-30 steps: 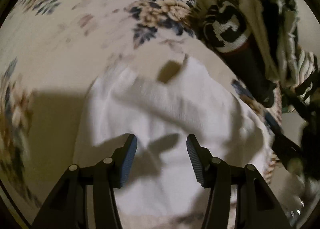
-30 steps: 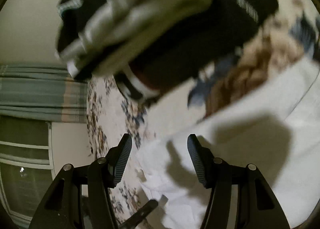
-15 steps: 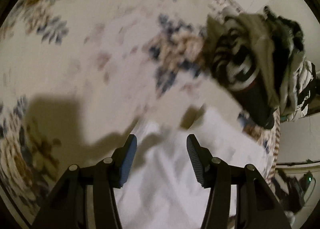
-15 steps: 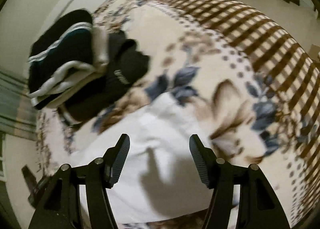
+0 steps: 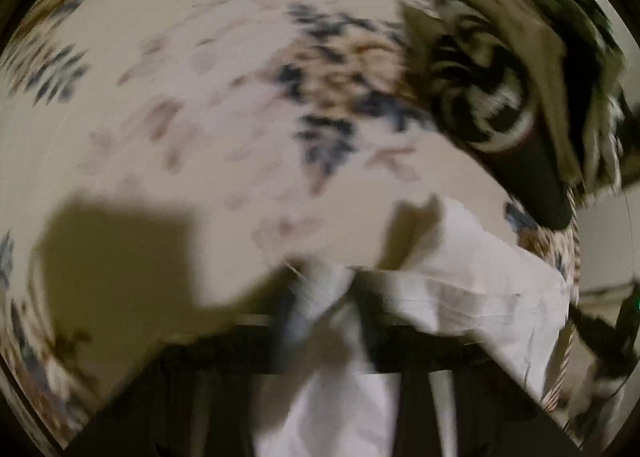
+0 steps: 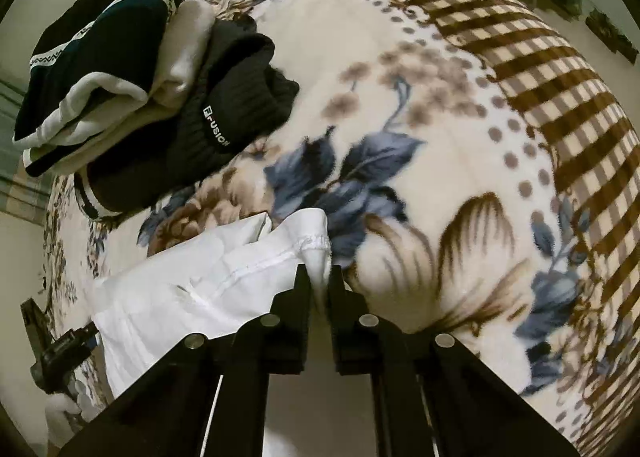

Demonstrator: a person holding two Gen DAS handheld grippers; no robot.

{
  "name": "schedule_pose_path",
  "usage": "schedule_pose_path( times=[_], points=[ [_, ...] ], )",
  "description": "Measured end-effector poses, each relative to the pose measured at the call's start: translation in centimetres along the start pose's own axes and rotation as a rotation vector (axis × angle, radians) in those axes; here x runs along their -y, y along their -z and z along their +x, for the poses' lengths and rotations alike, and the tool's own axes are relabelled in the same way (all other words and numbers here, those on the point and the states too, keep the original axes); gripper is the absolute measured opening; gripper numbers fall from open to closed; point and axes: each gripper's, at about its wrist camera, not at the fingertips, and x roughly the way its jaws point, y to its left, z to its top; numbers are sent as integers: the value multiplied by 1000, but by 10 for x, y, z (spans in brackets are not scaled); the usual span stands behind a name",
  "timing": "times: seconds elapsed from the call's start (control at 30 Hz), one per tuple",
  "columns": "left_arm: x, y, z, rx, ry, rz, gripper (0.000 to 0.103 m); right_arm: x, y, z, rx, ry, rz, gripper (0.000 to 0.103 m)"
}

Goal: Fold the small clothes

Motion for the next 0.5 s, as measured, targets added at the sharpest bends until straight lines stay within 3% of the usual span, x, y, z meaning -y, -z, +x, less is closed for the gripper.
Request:
schedule_pose_path(
  times=[0.1,0.17,0.37,0.5],
  points=[
    [11,-2,-4,38,-18,60,5,-4,-3,0,-11,26,-21,10],
    [14,-2,-11,69,-23,77,4,-2,-6,9,-42,-1,-7,10],
    [21,-21,-61,221,-6,60,3,-3,-10,-16,100,2,-7,3],
    [26,-42,-71,262,11,58,3,1,-16,-43,188,10,24,3]
  ],
)
